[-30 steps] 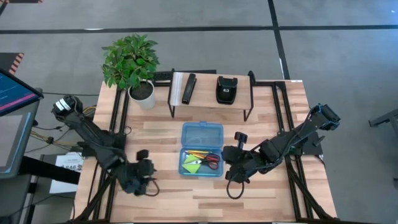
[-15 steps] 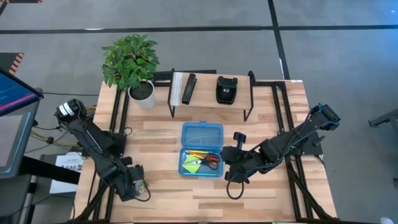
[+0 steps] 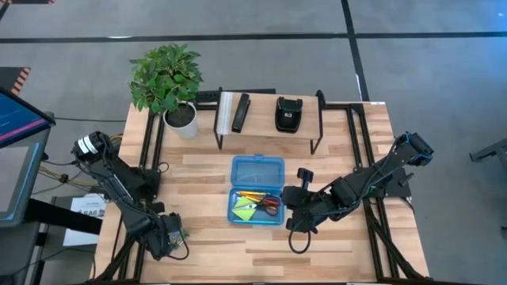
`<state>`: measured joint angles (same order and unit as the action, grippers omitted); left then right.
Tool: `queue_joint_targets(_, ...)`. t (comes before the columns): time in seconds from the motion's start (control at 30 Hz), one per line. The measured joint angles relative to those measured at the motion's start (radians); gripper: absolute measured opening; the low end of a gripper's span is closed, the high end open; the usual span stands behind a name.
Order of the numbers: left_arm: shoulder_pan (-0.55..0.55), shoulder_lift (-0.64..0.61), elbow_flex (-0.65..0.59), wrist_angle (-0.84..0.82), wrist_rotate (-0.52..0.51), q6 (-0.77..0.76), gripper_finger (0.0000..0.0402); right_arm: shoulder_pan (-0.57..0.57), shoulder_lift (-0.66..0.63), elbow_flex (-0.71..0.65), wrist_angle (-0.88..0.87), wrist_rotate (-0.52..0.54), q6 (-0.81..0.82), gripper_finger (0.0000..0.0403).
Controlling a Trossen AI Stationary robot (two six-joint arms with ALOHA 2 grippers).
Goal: Pack school essentials
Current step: Put the yellow crayon box into the blue supply box
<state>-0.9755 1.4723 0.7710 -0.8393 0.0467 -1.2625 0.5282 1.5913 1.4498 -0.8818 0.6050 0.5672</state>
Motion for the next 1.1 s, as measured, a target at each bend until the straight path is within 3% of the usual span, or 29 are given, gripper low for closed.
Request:
queue_joint_targets(0.43,0.179,0.002,0.005,0.027,-0.268,0.286,0.0151,-0.008,0.0,0.0,0.002,0.0,0.0,0.0021)
queue_joint_targets(0.63,0.231,0.001,0.091,-0.003,-0.377,0.415,0.0151,-0.038,0.0,0.0,0.04,0.0,-0.024,0.0021)
queue_joint_targets(0.83,0.148,-0.026,0.14,-0.064,-0.482,0.346,0.0151,-0.076,0.045,-0.001,0.25,-0.032,-0.193,0.0021)
queue_joint_targets(1.1,0.004,-0.025,0.05,0.034,-0.574,0.096,0.0151,-0.191,0.219,0.0,0.538,-0.289,-0.352,0.0021)
